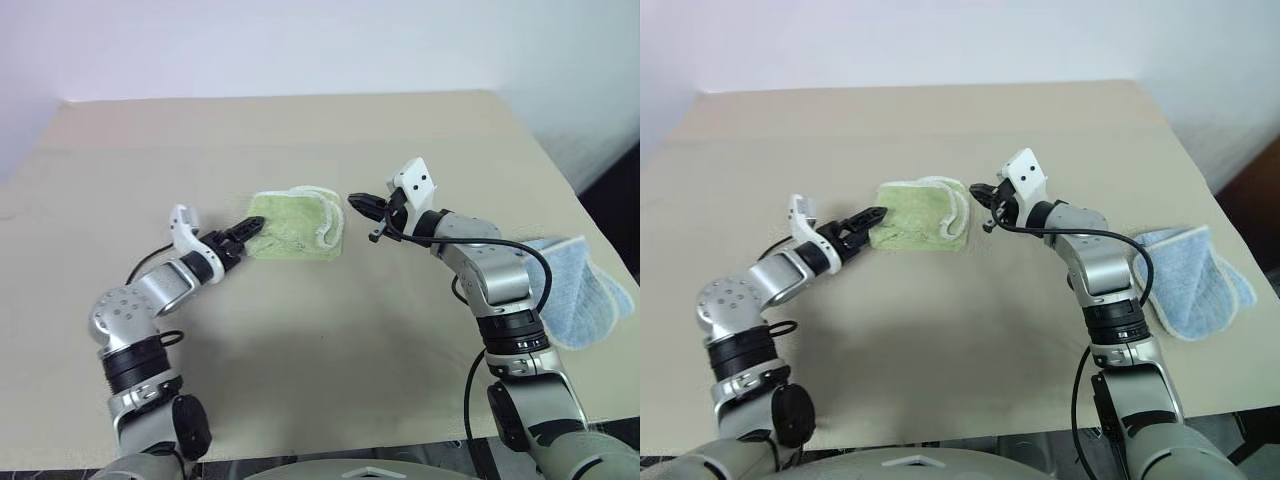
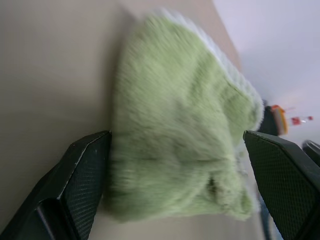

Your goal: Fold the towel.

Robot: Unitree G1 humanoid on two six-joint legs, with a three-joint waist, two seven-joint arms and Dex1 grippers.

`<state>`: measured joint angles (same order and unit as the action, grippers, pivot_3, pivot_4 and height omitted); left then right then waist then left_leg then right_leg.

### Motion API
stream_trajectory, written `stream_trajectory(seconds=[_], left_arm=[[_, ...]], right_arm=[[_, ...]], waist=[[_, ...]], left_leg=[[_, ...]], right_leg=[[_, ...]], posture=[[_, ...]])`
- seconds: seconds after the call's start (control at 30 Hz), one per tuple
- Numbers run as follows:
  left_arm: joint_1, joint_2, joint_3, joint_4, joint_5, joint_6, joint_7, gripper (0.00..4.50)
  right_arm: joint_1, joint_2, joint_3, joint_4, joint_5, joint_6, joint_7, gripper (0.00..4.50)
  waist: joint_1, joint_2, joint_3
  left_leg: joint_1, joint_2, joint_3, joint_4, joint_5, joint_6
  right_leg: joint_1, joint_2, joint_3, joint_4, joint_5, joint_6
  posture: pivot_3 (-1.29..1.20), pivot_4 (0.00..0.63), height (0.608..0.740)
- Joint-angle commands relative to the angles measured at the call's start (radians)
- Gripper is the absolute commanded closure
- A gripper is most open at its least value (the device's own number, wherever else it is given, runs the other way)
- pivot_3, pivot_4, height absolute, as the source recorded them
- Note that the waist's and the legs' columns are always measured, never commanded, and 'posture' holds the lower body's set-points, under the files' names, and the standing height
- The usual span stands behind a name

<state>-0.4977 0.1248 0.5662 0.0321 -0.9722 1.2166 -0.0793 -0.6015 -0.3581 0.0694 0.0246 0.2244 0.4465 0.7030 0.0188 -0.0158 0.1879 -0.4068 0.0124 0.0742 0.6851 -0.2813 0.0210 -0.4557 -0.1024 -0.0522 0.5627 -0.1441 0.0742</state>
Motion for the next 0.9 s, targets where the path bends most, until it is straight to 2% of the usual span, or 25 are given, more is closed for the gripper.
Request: stream_trajectory(seconds=[0.03, 0.17, 0.2, 0.27, 0.37, 0.57, 0.63, 0.8, 0.9], left_arm=[[-0.010, -0.046, -0.070, 0.023, -0.020, 0.041, 0.007, 0.06], [-0.014, -0.053, -0.072, 0.042, -0.009, 0.026, 0.014, 0.06], [-0.016, -0.053, -0.071, 0.046, -0.008, 0.020, 0.015, 0.45], [-0.018, -0.051, -0.069, 0.048, -0.009, 0.008, 0.014, 0.88], [-0.019, -0.053, -0.058, 0.040, -0.020, -0.012, 0.018, 1.88], [-0.015, -0.061, -0.034, 0.034, -0.033, -0.033, 0.031, 3.95], [-0.014, -0.065, -0.031, 0.032, -0.036, -0.046, 0.035, 4.48], [-0.024, -0.064, 0.000, 0.029, -0.034, -0.134, 0.046, 4.48], [-0.059, -0.029, 0.100, 0.057, -0.012, -0.335, 0.072, 4.48]], right_arm=[[0.011, -0.006, -0.014, -0.066, 0.020, -0.001, -0.003, 4.50], [0.057, -0.038, -0.015, -0.113, 0.033, 0.023, 0.023, 4.50], [0.073, -0.049, -0.014, -0.128, 0.039, 0.028, 0.034, 4.50], [0.108, -0.072, -0.014, -0.160, 0.055, 0.042, 0.058, 4.50], [0.180, -0.120, -0.022, -0.220, 0.090, 0.068, 0.104, 4.50], [0.227, -0.158, -0.034, -0.243, 0.106, 0.084, 0.104, 4.50], [0.226, -0.160, -0.033, -0.241, 0.107, 0.083, 0.099, 4.50], [0.224, -0.157, -0.030, -0.235, 0.105, 0.078, 0.083, 4.50], [0.226, -0.159, -0.034, -0.238, 0.104, 0.076, 0.074, 4.50]], waist=[[-0.001, 0.000, 0.000], [-0.002, 0.000, 0.000], [-0.002, 0.000, 0.000], [-0.004, 0.000, 0.000], [-0.004, 0.000, 0.000], [-0.008, 0.000, 0.000], [-0.008, 0.000, 0.000], [-0.007, 0.000, 0.000], [-0.010, -0.001, 0.000]], left_leg=[[0.000, 0.000, 0.000, 0.000, 0.000, 0.000], [0.000, -0.001, 0.000, 0.000, -0.001, 0.001], [0.000, -0.001, 0.000, 0.000, -0.001, 0.001], [0.000, -0.001, 0.000, 0.000, 0.000, 0.001], [0.000, -0.001, 0.000, 0.000, -0.001, 0.001], [0.000, 0.000, 0.001, 0.000, -0.001, 0.001], [0.000, 0.000, 0.001, 0.000, 0.000, 0.001], [0.000, 0.000, 0.001, 0.000, 0.000, 0.001], [0.000, 0.000, 0.001, 0.000, 0.000, 0.001]], right_leg=[[0.000, 0.000, 0.000, 0.000, 0.000, 0.000], [0.000, 0.000, 0.000, 0.000, 0.000, 0.000], [0.000, 0.000, 0.000, 0.000, 0.000, 0.000], [0.001, 0.000, 0.000, -0.001, 0.000, 0.000], [0.000, 0.000, 0.000, -0.001, 0.000, 0.000], [0.000, 0.001, 0.000, -0.001, -0.001, -0.001], [-0.001, 0.001, 0.000, -0.001, -0.002, -0.003], [-0.001, 0.001, 0.000, -0.001, -0.002, -0.003], [-0.001, 0.001, 0.000, -0.001, -0.002, -0.003]], posture=[[0.00, 0.150, 0.728], [0.00, 0.150, 0.728], [0.00, 0.150, 0.728], [0.00, 0.150, 0.728], [0.00, 0.150, 0.728], [0.00, 0.150, 0.728], [0.00, 0.150, 0.728], [0.00, 0.150, 0.728], [0.00, 0.150, 0.728]])
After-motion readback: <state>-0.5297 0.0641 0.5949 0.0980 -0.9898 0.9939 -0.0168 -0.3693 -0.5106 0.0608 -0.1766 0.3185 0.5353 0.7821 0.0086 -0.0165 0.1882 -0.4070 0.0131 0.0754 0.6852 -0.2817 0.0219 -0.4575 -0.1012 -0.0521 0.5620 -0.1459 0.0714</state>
